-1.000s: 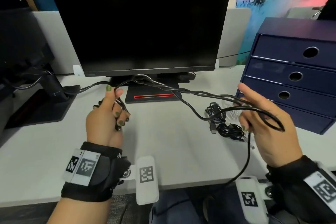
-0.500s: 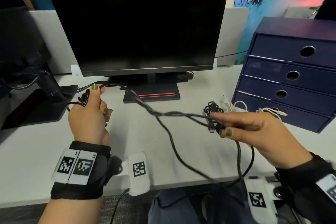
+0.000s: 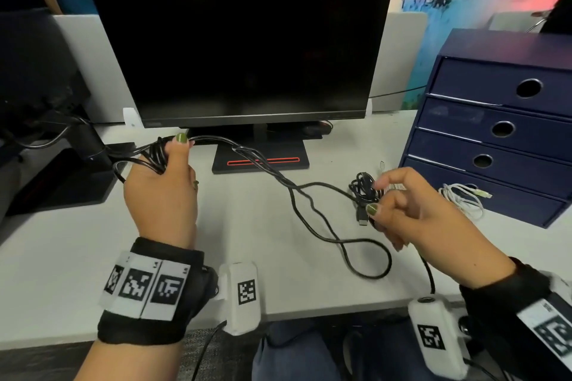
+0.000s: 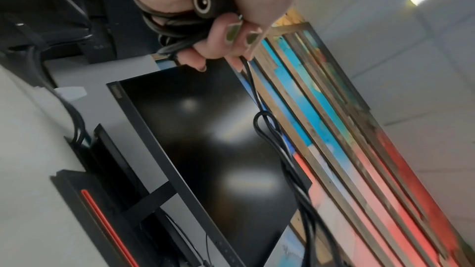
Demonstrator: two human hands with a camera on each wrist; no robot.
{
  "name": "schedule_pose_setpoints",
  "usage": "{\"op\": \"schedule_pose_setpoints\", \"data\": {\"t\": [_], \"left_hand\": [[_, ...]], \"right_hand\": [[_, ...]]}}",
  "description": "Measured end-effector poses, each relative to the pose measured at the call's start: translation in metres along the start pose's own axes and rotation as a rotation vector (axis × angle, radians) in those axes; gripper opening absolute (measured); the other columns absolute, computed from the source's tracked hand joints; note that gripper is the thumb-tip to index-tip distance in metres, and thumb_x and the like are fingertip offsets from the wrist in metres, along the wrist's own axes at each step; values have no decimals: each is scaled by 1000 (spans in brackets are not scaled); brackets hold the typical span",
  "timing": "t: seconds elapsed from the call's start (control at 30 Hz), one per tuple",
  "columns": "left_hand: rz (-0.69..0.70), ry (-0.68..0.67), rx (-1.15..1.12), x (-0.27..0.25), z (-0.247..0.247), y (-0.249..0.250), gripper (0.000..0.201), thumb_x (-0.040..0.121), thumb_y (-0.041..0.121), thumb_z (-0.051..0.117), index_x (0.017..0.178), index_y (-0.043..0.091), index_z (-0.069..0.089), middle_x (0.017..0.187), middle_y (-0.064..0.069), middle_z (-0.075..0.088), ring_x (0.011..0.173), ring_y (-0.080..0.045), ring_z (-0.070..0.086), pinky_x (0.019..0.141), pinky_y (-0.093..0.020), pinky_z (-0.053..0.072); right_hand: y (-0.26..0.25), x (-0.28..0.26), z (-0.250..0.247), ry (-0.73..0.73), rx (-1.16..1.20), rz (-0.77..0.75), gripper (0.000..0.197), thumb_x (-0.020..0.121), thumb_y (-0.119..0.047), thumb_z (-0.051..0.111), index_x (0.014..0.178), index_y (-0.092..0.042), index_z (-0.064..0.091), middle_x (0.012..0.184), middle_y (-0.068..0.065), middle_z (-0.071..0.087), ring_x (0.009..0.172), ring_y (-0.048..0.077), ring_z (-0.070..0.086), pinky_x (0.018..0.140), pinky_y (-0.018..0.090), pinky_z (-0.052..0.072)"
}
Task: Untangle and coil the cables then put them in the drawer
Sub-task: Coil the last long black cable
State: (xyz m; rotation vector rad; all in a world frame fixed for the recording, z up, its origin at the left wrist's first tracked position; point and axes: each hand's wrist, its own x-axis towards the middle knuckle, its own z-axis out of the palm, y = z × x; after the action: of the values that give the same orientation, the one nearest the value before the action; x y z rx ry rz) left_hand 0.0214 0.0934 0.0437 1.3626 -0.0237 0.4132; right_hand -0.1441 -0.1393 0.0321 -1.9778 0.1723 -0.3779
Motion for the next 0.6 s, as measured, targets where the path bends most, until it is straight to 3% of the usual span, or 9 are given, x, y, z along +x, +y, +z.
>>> {"op": "schedule_pose_setpoints", "data": {"t": [0.1,0.17,0.23,0.33,0.43,0.53,0.6], "left_hand": [[104,-25,119,-10,6,0,36,89,39,59,58,21,53,46,6,49,47,-17,45,53,-36,42],[161,-44,185,-17,11,1,38,91,40,55,63,14,51,48,5,51,49,-17,48,56,-38,45],[196,-75,225,-26,15,2,44,96,38,48,63,9,55,45,3,53,46,-14,49,57,-30,45],[175,-214,247,-38,20,7,49,100,33,41,64,7,62,48,-1,60,41,-15,46,45,-20,41],[108,-351,264,-43,24,10,46,101,30,39,67,5,58,44,2,50,38,-10,42,43,-17,38],[85,-405,312,-43,22,9,49,100,32,41,65,2,58,42,1,50,39,-12,43,43,-17,40],[122,-414,333,-43,20,10,44,99,31,43,66,12,66,50,-4,59,41,-14,47,45,-17,41]], "right_hand": [[-6,0,13,-55,61,34,19,92,-15,57,107,-26,63,65,5,66,47,15,49,47,19,40],[-9,-2,22,-98,193,77,24,87,-13,61,110,-21,65,69,9,70,45,15,47,46,21,42],[-10,-5,31,-134,299,136,42,77,-17,67,117,-20,60,76,13,73,48,18,54,55,24,49],[-10,-5,41,-129,494,219,43,76,-8,66,118,-11,59,92,16,74,80,28,72,81,36,58],[-10,-3,46,-124,621,245,30,85,3,57,115,-3,59,111,9,71,106,23,67,94,42,52],[-9,-2,48,-63,585,176,27,87,2,60,111,-10,63,115,1,70,114,11,62,100,35,44],[-8,-4,47,-55,464,84,30,89,-2,58,110,-22,68,123,-9,66,121,1,54,102,28,38]]}}
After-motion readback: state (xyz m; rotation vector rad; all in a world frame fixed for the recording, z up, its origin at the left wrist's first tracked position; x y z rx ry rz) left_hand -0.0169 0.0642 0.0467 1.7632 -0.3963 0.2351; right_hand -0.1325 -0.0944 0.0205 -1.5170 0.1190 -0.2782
